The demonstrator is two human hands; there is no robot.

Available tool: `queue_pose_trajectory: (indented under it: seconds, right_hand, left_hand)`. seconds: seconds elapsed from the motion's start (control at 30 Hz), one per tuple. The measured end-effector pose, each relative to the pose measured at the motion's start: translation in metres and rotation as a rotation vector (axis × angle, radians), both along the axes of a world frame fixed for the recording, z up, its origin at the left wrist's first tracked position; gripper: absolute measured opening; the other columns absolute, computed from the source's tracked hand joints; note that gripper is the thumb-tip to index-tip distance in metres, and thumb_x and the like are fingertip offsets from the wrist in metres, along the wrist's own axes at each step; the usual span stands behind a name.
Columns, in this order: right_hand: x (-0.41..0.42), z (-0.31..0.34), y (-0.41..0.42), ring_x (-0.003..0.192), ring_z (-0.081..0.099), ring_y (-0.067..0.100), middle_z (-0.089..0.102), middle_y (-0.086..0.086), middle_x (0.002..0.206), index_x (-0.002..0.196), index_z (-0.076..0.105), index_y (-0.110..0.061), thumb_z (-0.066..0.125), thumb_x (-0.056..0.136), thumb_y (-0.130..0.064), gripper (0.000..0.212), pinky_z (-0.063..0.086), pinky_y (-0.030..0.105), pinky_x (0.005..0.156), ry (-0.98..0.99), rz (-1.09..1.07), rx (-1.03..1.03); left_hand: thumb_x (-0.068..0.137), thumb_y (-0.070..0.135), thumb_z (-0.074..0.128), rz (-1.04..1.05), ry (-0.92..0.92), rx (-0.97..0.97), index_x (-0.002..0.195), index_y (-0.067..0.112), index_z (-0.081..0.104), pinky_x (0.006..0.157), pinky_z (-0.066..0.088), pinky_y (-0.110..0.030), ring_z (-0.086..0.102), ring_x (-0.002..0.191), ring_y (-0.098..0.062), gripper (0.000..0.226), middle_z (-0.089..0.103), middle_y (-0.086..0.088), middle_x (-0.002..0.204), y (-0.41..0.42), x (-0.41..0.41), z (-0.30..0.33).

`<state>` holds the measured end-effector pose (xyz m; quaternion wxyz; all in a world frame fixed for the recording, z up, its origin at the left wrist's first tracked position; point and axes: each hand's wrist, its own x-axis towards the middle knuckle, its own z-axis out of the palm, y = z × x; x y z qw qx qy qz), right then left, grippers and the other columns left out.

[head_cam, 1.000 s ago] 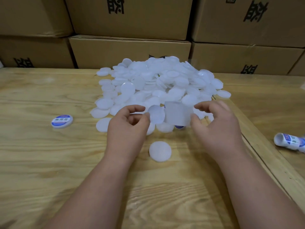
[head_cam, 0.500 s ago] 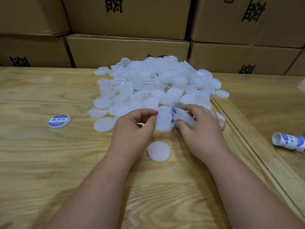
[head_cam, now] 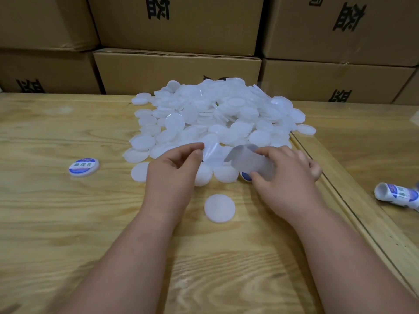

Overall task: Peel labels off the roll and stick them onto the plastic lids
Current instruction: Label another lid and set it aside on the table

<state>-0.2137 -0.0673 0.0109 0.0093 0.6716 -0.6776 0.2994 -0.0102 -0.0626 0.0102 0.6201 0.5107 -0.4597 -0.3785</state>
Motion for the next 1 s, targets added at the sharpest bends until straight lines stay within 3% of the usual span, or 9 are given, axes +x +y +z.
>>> queue_pose_trajectory:
  seconds: [0.1,0.2,0.27,0.4,0.6,0.67,0.8,0.93,1.0]
  right_hand:
    - [0.0,-0.001,-0.002,0.115,0.041,0.011,0.054,-0.019,0.104,0.116,0.059,-0.042,0.063,0.086,-0.033,0.031,0.02,0.042,0.104,0.011,-0.007,-0.015]
    - [-0.003,-0.003,-0.004,0.118,0.036,0.007,0.049,-0.022,0.104,0.125,0.059,-0.037,0.065,0.088,-0.032,0.038,0.016,0.039,0.106,0.002,-0.014,-0.029]
    - [-0.003,-0.005,-0.006,0.116,0.034,0.005,0.048,-0.023,0.102,0.124,0.059,-0.035,0.066,0.088,-0.034,0.038,0.015,0.04,0.108,-0.012,0.003,-0.04]
    - [0.003,-0.006,-0.007,0.108,0.046,0.011,0.055,-0.022,0.092,0.103,0.052,-0.04,0.069,0.088,-0.034,0.023,0.016,0.049,0.115,-0.047,0.088,-0.03]
    - [-0.008,0.005,-0.007,0.116,0.048,0.015,0.064,-0.016,0.106,0.119,0.063,-0.035,0.061,0.086,-0.027,0.034,0.016,0.042,0.108,0.025,-0.041,-0.055]
    - [-0.019,0.009,-0.006,0.119,0.046,0.017,0.061,-0.014,0.117,0.125,0.063,-0.034,0.06,0.086,-0.027,0.04,0.016,0.042,0.106,0.064,-0.138,0.001]
    - [-0.025,0.011,-0.005,0.122,0.039,0.016,0.045,-0.011,0.116,0.124,0.065,-0.035,0.064,0.085,-0.025,0.04,0.014,0.038,0.105,0.066,-0.166,0.092]
    - [-0.016,0.016,-0.001,0.117,0.037,0.01,0.041,-0.015,0.111,0.108,0.064,-0.038,0.072,0.081,-0.045,0.029,0.012,0.033,0.099,0.022,-0.136,-0.102]
    - [-0.004,0.019,0.006,0.108,0.047,0.007,0.054,-0.014,0.104,0.1,0.069,-0.032,0.069,0.086,-0.04,0.016,0.026,0.038,0.101,-0.139,0.01,-0.312]
  left_hand:
    - [0.094,0.017,0.068,0.05,0.131,-0.013,0.094,0.029,0.08,0.082,0.057,-0.021,0.071,0.087,-0.002,0.017,0.078,0.014,0.094,-0.003,0.006,0.003]
    - [0.094,0.018,0.067,0.086,0.209,-0.006,0.093,0.028,0.08,0.085,0.056,-0.028,0.071,0.088,-0.006,0.017,0.078,0.011,0.092,-0.004,0.01,0.003]
    - [0.094,0.02,0.068,0.108,0.255,-0.003,0.091,0.029,0.081,0.08,0.055,-0.025,0.071,0.087,-0.004,0.016,0.078,0.012,0.09,-0.004,0.013,0.002]
    - [0.095,0.019,0.067,0.109,0.277,0.005,0.093,0.028,0.08,0.077,0.053,-0.023,0.071,0.087,-0.003,0.015,0.078,0.013,0.091,-0.004,0.013,0.002]
    - [0.095,0.017,0.067,0.079,0.183,0.006,0.096,0.027,0.079,0.082,0.055,-0.025,0.07,0.087,-0.004,0.016,0.078,0.014,0.092,-0.004,0.007,0.0]
    - [0.094,0.017,0.067,0.063,0.161,0.004,0.097,0.027,0.079,0.076,0.054,-0.018,0.071,0.088,-0.002,0.016,0.078,0.014,0.094,-0.004,0.006,-0.001]
    - [0.093,0.018,0.068,0.032,0.134,0.007,0.098,0.026,0.08,0.069,0.052,-0.011,0.071,0.084,0.001,0.015,0.078,0.013,0.093,-0.001,0.002,-0.002]
    - [0.092,0.021,0.069,0.004,0.126,0.012,0.094,0.031,0.081,0.07,0.053,-0.012,0.07,0.083,0.001,0.016,0.078,0.014,0.091,-0.001,-0.001,-0.003]
    - [0.089,0.025,0.069,-0.019,0.129,0.012,0.094,0.032,0.081,0.071,0.053,-0.013,0.07,0.084,0.001,0.015,0.078,0.015,0.092,0.0,-0.001,-0.002]
